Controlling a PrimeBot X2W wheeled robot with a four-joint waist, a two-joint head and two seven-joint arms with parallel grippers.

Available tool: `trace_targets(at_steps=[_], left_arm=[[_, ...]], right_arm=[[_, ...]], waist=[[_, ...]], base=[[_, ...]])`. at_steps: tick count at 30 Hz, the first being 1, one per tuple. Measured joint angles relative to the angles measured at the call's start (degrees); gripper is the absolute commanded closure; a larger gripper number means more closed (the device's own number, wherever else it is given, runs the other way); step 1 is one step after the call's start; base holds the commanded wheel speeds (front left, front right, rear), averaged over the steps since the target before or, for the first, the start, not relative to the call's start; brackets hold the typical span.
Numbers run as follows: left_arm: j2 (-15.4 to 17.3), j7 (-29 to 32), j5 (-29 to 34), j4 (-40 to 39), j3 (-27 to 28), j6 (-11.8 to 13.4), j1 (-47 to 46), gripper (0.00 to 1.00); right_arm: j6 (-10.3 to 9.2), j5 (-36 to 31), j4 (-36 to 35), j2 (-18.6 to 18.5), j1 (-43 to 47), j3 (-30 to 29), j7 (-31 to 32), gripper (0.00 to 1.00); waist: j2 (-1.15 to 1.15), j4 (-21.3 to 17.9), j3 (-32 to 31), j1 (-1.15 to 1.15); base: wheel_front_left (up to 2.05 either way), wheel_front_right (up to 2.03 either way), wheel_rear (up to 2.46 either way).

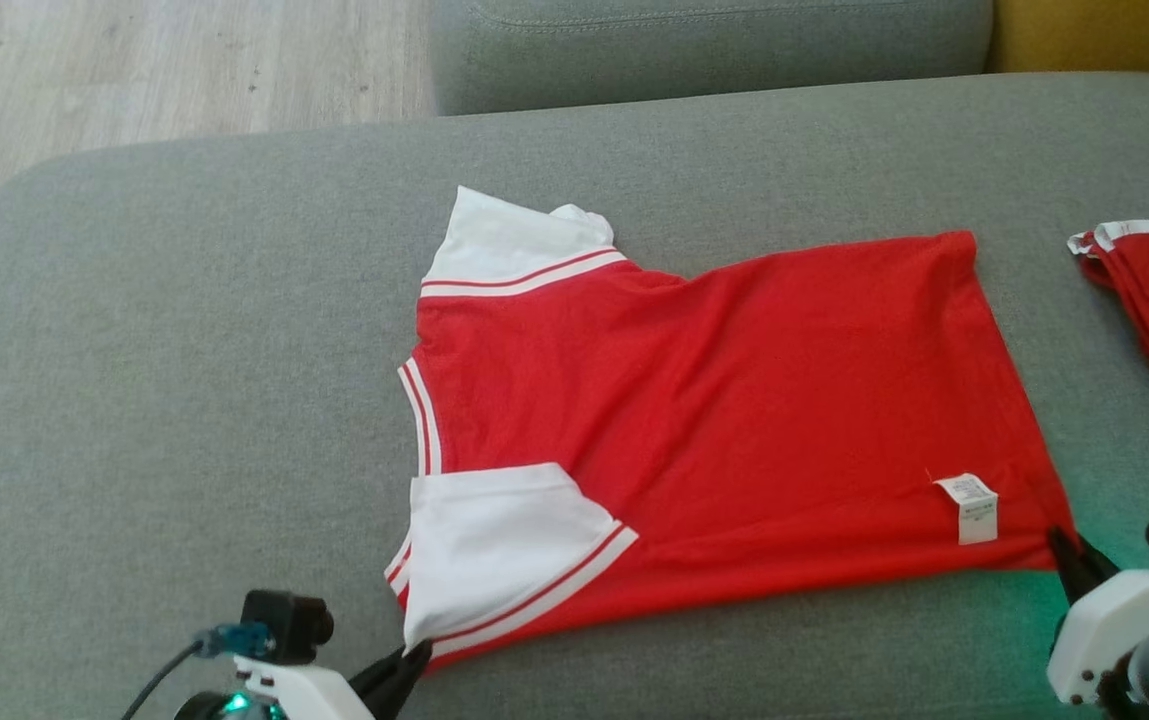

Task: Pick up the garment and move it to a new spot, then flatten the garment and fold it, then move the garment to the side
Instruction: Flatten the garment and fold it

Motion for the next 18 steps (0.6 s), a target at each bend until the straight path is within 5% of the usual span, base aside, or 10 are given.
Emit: trace_targets(at_steps=[1,3,4,5,18], left_arm=[[0.00,0.00,0.00,0.00,0.00,0.00,0.00,1.00],[-0.15,-0.08,0.24,1.24,-0.25,0.04,-0.16,0.53],[-0.27,-0.13,0.65,1.83,-0.36,0.42,-0.24,0.11],[-0.33,-0.32,0.93,2.36,-0.52,0.43,-0.29,0.00],[-1.43,-11.27,4.90,0.22,2.02,3.56,-3.66,0.00]], right_arm=[[0.00,0.00,0.00,0.00,0.00,0.00,0.00,0.66],[0.00,-0.24,0.03,0.29,0.00,0.01,0.25,0.00],[0.00,-0.47,0.03,0.35,0.00,0.01,0.18,0.00],[0.00,-0.86,0.03,0.37,0.00,-0.02,-0.04,0.00],[0.00,-2.71,-2.02,2.02,-0.02,-1.32,-12.03,0.00]], waist=[[0.00,0.00,0.00,0.00],[0.00,-0.04,-0.08,0.00],[0.00,-0.09,-0.12,0.00],[0.00,-0.15,-0.14,0.00],[0.00,-0.94,-1.20,0.00]], base=[[0.00,0.00,0.00],[0.00,0.00,0.00],[0.00,0.00,0.00],[0.00,0.00,0.00],[0.00,0.00,0.00]])
